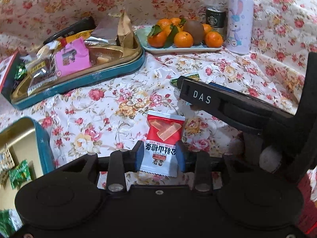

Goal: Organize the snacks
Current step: 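Grasp the green garlic packet with the right tool while the left tool grasps the red-white packet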

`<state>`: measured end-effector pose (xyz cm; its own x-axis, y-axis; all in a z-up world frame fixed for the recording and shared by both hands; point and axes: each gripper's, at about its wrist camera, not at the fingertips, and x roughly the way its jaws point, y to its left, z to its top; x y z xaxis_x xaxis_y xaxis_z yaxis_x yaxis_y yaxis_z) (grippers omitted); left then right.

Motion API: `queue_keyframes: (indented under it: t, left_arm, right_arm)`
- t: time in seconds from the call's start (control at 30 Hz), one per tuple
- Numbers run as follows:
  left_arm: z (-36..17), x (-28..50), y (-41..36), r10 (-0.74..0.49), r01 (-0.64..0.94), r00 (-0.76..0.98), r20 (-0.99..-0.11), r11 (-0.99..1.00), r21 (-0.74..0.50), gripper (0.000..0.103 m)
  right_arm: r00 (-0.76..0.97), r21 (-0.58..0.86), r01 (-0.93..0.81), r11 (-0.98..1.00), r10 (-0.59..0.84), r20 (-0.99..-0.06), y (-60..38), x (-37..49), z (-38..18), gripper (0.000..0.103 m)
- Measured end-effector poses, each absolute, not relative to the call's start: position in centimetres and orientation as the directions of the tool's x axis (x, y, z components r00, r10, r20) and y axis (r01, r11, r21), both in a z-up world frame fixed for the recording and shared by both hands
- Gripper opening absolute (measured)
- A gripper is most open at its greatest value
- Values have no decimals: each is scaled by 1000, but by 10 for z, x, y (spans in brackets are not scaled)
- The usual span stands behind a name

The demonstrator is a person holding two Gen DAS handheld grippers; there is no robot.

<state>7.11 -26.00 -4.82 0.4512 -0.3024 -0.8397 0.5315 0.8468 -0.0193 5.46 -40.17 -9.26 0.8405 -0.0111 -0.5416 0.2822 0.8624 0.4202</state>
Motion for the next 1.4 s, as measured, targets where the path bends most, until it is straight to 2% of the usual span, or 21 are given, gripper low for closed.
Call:
queue_keyframes:
  t: [0.37, 0.63, 0.77, 1.2, 1.4]
  left_arm:
    - [-48, 66, -257, -299, 603, 468, -832, 796, 53, 47]
    - [-46, 64, -258, -286, 637, 495, -821, 761, 119, 47]
    - [-48, 62, -265, -316, 688, 464, -827, 717, 112, 47]
    - [-57, 70, -277, -296, 693, 487, -822, 704, 156, 57]
    - [-58, 76, -280, -293, 691, 479, -827, 707, 150, 58]
  right_arm:
    - [856, 489, 278, 827, 18, -517, -409, 51, -95, 55]
    - [856, 488, 281, 826, 14, -516, -408, 51, -95, 55]
    - [856, 489, 281, 826, 14, -516, -408, 51, -95, 55]
    - [857, 491, 283, 824, 13, -515, -408, 50, -95, 55]
    - [856, 491, 283, 824, 14, -516, -408, 50, -95, 55]
